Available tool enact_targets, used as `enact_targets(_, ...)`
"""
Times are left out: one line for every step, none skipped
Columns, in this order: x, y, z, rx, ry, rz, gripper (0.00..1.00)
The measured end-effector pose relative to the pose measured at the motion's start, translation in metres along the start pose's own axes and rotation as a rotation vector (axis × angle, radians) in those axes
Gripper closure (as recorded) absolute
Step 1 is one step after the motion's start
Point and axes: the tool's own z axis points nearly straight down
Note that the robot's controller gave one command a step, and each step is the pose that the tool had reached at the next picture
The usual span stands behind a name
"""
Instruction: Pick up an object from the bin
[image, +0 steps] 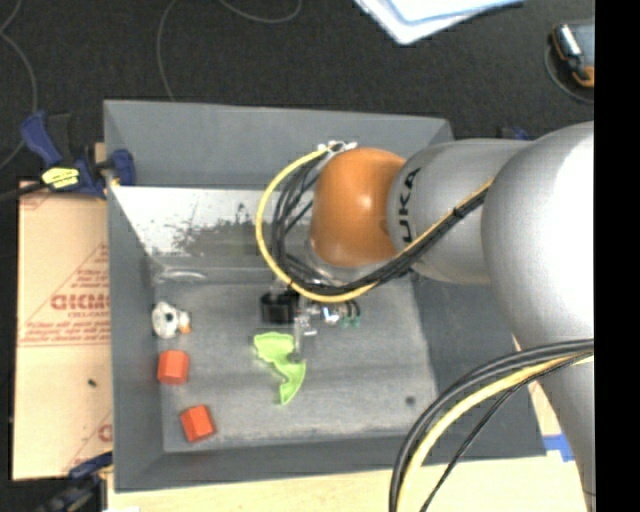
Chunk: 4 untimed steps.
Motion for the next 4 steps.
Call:
enact_targets(-0.026, -0.012, 0.011, -0.001, -0.016, -0.161, 1.00)
enact_targets(-0.026, -0.012, 0.011, -0.002, -0.016, -0.158, 1.00)
enact_targets(-0.025, -0.013, 0.011, -0.002, -0.016, -0.156, 1.00)
enact_targets(-0.017, 0.017, -0.027, -0.004, -0.021, 0.081, 1.00)
